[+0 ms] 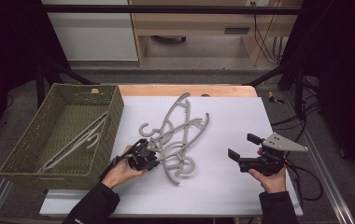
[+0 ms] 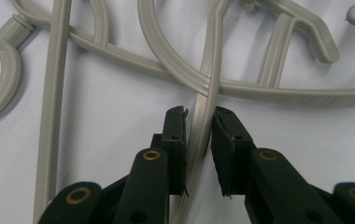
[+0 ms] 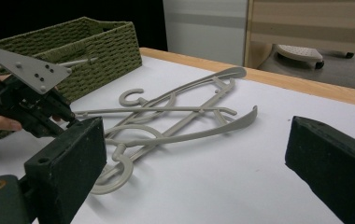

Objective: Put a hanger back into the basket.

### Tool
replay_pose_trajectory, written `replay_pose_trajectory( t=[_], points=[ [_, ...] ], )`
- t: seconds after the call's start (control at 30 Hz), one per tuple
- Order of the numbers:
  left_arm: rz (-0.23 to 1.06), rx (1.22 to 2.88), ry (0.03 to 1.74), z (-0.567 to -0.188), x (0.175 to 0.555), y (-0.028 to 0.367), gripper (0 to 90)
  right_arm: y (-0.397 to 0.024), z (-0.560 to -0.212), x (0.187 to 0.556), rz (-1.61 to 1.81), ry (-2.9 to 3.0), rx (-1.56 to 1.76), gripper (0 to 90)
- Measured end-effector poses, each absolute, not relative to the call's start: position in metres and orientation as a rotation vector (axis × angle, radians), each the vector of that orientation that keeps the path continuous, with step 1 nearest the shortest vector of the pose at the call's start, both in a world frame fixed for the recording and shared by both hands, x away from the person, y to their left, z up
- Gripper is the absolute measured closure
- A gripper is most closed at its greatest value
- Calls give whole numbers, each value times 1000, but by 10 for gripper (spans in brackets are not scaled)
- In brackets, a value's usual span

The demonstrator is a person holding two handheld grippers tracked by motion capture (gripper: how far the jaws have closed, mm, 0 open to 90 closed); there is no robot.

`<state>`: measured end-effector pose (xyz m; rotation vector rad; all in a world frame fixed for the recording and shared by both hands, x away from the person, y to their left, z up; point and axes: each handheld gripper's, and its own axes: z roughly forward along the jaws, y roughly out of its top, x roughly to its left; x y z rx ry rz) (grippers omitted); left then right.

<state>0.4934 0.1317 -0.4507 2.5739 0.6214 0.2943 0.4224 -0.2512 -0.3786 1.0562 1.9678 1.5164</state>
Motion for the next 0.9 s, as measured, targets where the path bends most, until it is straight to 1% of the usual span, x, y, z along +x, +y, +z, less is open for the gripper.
replay_pose_trajectory(
  t=[0.2, 0.33, 0.47, 0.5, 0.63, 0.9],
  points=[
    [304, 2605, 619, -454, 495, 128, 742, -251, -379, 422, 1518, 1967, 1057, 55],
    [305, 2608, 612, -454, 494, 128, 764, -251, -379, 422, 1516, 1967, 1056, 55],
    [316, 2626, 595, -452, 490, 123, 810, -251, -378, 422, 1517, 1966, 1056, 54],
    [328, 2613, 612, -452, 488, 122, 808, -252, -378, 422, 1517, 1968, 1052, 55],
    [305, 2586, 587, -446, 485, 125, 813, -253, -377, 421, 1516, 1962, 1053, 55],
    [338, 2465, 604, -424, 467, 134, 814, -255, -377, 420, 1524, 1950, 1052, 55]
  ],
)
